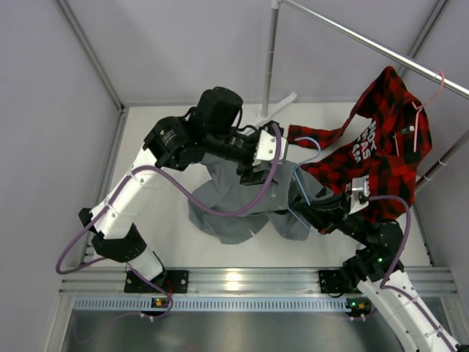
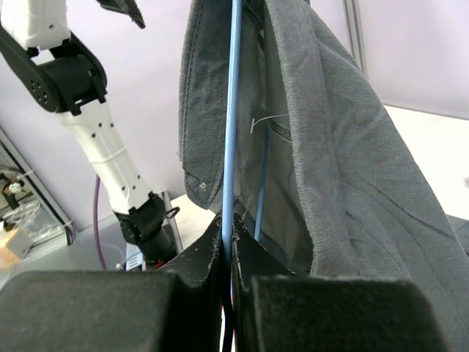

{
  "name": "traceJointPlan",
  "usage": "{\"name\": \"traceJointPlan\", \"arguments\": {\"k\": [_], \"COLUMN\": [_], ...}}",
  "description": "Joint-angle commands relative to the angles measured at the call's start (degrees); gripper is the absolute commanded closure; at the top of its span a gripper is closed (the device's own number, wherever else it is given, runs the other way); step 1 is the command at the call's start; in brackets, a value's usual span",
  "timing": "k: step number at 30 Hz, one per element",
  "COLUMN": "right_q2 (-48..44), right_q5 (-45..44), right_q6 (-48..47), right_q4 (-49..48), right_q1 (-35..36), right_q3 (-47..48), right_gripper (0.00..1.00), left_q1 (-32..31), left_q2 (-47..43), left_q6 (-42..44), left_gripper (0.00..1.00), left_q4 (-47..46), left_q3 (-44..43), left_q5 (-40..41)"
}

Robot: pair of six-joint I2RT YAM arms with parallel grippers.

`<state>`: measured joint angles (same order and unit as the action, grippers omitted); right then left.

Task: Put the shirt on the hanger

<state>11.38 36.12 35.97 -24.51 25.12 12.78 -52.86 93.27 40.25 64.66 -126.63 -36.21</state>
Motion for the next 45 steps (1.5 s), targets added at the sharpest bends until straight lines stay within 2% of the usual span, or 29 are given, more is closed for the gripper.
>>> {"name": "traceJointPlan", "arguments": {"k": [1, 2, 3, 14, 18, 22, 23, 24, 25, 30, 33, 34, 35, 36, 37, 38, 39, 40, 41, 43, 45], "right_q2": [-0.2, -0.4, -0.6, 2.2, 3.1, 3.7, 3.6, 3.7, 3.7, 5.6, 8.5, 9.2, 9.6, 9.5, 9.1, 7.4, 6.4, 5.2, 3.5, 1.6, 1.9], "right_q5": [2.7, 3.6, 4.1, 8.8, 11.7, 12.1, 11.9, 11.7, 11.6, 11.8, 11.7, 11.1, 8.0, 5.5, -1.6, -6.2, -10.8, -15.7, -23.6, -29.6, -27.4], "right_q6": [-2.3, -2.7, -2.8, -5.1, -5.6, -8.3, -9.1, -9.4, -9.4, -9.6, -10.9, -11.9, -14.1, -15.3, -17.1, -17.3, -17.2, -16.8, -14.8, -9.8, -5.1], "right_q4": [-2.9, -3.2, -3.5, -4.8, -5.4, -0.9, -0.2, 0.7, 0.7, 0.0, 1.6, 3.5, 9.0, 12.7, 16.9, 25.0, 29.9, 34.1, 40.4, 43.8, 43.7], "right_q1": [0.5, 0.5, 0.5, 0.6, 0.6, 0.5, 0.5, 0.6, 0.6, 0.5, 0.5, 0.6, 0.5, 0.6, 0.5, 0.6, 0.5, 0.5, 0.5, 0.5, 0.5], "right_q3": [2.9, 3.0, 3.1, 6.4, 8.1, 10.2, 10.8, 11.0, 11.1, 12.2, 14.1, 14.8, 16.4, 17.4, 19.4, 20.2, 21.2, 22.0, 23.0, 21.4, 19.2], "right_gripper": [1.00, 1.00, 1.00, 1.00, 1.00, 1.00, 1.00, 1.00, 1.00, 1.00, 1.00, 0.93, 0.79, 0.63, 0.36, 0.24, 0.16, 0.12, 0.11, 0.12, 0.14], "left_q1": [0.1, 0.1, 0.1, 0.1, 0.1, 0.1, 0.1, 0.1, 0.1, 0.1, 0.1, 0.1, 0.1, 0.1, 0.1, 0.1, 0.1, 0.1, 0.1, 0.2, 0.1], "left_q2": [0.3, 0.3, 0.6, 0.9, 1.2, 0.2, 0.0, -0.5, -0.7, -1.9, -2.6, -2.9, -4.4, -5.5, -6.3, -8.4, -9.7, -11.0, -14.6, -18.3, -23.4], "left_q6": [0.4, 0.2, -0.2, -3.9, -4.5, -3.2, -3.0, -2.7, -2.5, -1.8, -4.9, -10.0, -12.4, -14.7, -18.7, -20.5, -22.0, -25.7, -28.1, -35.7, -42.5], "left_gripper": [0.28, 0.44, 0.46, 0.50, 0.55, 0.63, 0.67, 0.89, 1.00, 1.00, 1.00, 1.00, 1.00, 1.00, 1.00, 1.00, 1.00, 1.00, 1.00, 1.00, 1.00], "left_q4": [1.3, 1.3, 1.3, 1.2, 1.3, 1.2, 1.2, 1.2, 1.2, 1.2, -1.2, -3.2, -7.7, -9.8, -11.6, -13.1, -15.4, -16.7, -21.4, -26.4, -32.7], "left_q3": [0.1, 0.8, 1.0, 2.1, 2.9, 3.7, 3.8, 3.8, 4.0, 4.6, 5.0, 5.5, 6.4, 8.8, 10.0, 11.1, 14.3, 16.2, 18.8, 27.9, 33.7], "left_q5": [-3.2, -3.0, -2.6, -7.3, -8.4, -11.3, -11.9, -12.7, -12.7, -12.8, -7.9, 0.4, 5.4, 10.5, 20.5, 24.9, 28.7, 32.0, 39.2, 44.6, 48.8]}}
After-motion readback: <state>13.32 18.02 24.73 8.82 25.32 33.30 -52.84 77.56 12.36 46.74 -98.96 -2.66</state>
